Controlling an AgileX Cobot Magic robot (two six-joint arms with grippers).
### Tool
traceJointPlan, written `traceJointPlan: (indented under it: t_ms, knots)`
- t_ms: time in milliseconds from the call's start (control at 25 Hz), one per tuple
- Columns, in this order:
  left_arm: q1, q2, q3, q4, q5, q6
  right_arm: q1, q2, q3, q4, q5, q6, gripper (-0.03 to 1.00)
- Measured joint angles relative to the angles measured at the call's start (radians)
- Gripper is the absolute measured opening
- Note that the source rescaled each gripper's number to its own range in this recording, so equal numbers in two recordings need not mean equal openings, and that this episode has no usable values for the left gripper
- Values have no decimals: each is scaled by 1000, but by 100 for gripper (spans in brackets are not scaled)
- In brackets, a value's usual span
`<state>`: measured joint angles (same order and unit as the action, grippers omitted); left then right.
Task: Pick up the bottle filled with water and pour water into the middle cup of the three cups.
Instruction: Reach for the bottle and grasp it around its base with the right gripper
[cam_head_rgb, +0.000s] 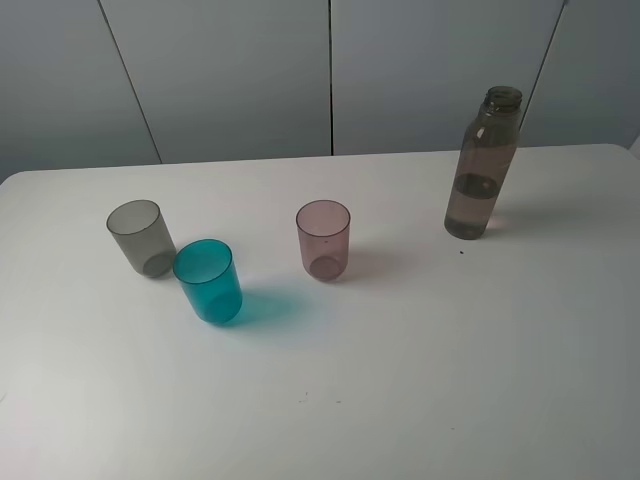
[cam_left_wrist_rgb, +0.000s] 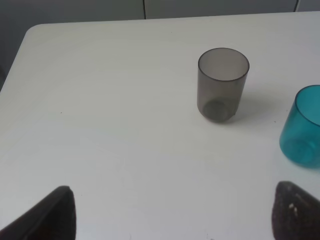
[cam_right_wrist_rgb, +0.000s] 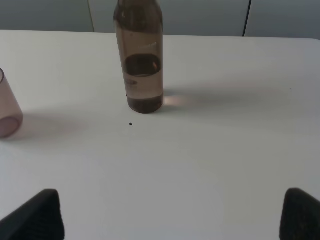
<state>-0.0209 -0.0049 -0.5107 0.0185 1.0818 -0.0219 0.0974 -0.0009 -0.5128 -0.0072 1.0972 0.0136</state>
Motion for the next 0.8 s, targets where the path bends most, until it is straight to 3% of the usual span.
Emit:
traceJointPlan:
  t_ms: [800]
  knots:
    - [0,0,0,0,0,0,0,0,0,0,0,0,78]
